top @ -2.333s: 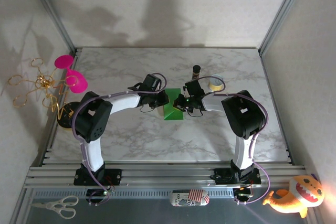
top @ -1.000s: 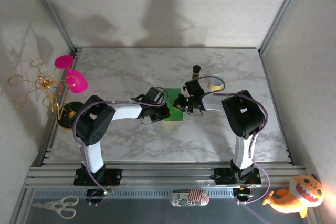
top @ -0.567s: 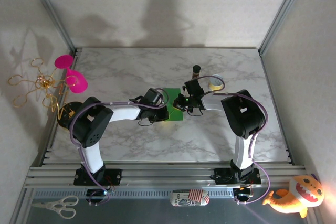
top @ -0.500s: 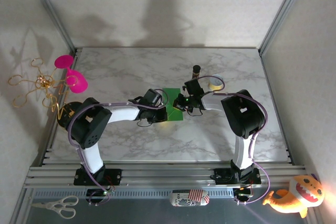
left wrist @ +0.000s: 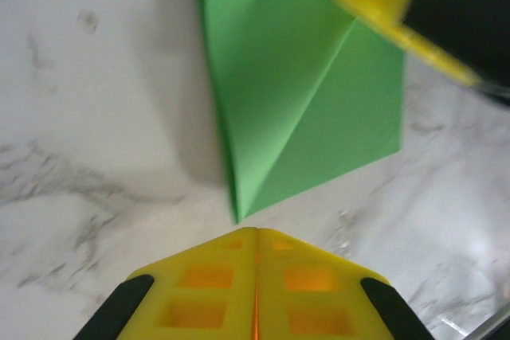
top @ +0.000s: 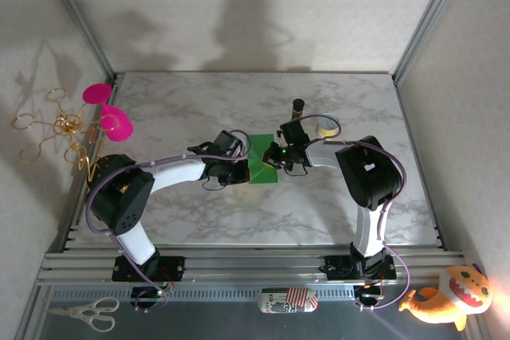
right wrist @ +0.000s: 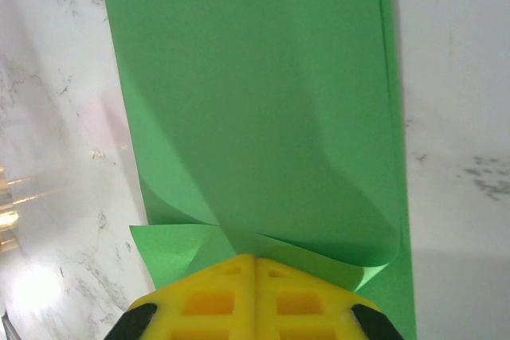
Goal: Fold a paper plane with a square sheet of paper (pick it up from the middle)
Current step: Fold the triangle a second time at the center of the table.
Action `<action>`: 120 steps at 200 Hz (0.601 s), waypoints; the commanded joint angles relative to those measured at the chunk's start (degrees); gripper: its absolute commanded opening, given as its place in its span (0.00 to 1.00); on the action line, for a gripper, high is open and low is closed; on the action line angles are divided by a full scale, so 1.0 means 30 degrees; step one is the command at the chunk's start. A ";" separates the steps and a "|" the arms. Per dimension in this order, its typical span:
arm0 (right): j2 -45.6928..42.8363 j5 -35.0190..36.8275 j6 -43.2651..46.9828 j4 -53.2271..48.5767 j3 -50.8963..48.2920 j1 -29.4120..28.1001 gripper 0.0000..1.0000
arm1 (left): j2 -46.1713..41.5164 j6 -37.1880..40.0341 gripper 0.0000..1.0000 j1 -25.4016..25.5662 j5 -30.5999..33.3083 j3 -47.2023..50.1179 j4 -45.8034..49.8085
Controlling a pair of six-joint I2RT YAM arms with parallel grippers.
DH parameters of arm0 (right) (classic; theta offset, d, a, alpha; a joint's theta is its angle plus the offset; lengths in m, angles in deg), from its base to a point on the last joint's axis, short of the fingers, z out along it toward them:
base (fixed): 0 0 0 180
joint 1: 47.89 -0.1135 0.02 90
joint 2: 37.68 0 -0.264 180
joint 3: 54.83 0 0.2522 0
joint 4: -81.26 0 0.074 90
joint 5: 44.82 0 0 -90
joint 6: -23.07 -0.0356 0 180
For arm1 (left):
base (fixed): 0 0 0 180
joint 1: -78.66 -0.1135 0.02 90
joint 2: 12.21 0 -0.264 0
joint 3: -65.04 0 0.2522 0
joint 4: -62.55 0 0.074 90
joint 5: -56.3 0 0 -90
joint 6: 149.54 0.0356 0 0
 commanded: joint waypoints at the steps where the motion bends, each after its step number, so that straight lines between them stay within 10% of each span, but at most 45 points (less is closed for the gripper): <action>1: 0.1767 0.2169 0.0069 -0.2533 -0.0804 0.0111 0.03 | 0.1173 -0.1523 0.07 -0.0102 -0.0034 -0.0737 -0.1884; 120: -0.0890 0.0215 0.1301 -0.1392 0.0362 0.0158 0.04 | 0.3198 -0.1517 0.00 -0.0065 0.1036 -0.0467 -0.0879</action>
